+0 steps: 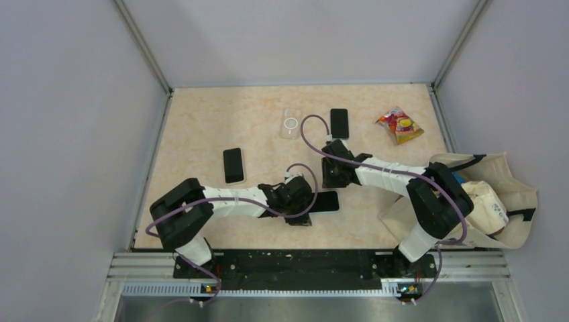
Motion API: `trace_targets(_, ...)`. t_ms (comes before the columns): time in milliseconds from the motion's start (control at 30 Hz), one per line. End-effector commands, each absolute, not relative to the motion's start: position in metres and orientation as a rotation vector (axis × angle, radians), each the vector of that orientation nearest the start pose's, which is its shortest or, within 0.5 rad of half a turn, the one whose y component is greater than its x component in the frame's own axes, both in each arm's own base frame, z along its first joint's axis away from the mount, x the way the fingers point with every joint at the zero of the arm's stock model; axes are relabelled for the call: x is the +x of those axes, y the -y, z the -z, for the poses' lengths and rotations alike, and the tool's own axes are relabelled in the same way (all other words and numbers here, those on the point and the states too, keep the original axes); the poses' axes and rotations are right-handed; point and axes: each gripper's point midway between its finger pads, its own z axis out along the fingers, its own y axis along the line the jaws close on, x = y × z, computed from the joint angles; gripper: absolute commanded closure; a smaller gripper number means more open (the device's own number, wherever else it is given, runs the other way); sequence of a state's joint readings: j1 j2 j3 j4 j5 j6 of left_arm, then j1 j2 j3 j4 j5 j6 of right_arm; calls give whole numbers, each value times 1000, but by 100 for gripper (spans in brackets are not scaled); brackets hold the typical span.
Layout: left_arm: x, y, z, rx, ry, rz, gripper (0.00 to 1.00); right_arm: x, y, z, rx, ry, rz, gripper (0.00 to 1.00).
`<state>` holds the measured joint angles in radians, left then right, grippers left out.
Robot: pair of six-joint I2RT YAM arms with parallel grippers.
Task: Put the phone into the phone case
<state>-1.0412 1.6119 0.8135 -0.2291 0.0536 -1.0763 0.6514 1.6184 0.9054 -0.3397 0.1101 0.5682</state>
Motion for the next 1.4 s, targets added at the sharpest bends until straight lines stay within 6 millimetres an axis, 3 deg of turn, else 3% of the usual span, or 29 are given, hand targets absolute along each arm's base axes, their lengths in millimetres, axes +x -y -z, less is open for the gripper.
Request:
trace_targets(0, 161, 341, -24, -130, -2761, 723, 78, 289, -232, -36, -127, -2604, -370, 65)
trace_targets(333, 212, 295, -3, -272, -2741, 531, 77, 241, -210, -21, -106, -2685, -402, 68)
trace_targets(600, 276, 264, -10, -323, -2711, 440, 77, 194, -214, -33, -6, -2681, -620, 70)
trace_targets(767, 294, 257, -15, -309, -2708, 418, 77, 178, -221, -36, -13, -2677, -657, 70)
trace_targets(900, 294, 259, -18, -275, -2717, 443, 76, 180, -218, -40, -23, -2659, -637, 65)
trace_targets(1000, 282, 266, -21, -243, -2743, 522, 76, 180, -217, -37, -35, -2673, -611, 66)
trace_targets(1100, 269, 269, -25, -226, -2747, 567, 76, 179, -214, -32, -39, -2682, -576, 74)
trace_targets(1367, 236, 292, -29, -161, -2768, 642, 76, 174, -208, -22, -92, -2698, -444, 85)
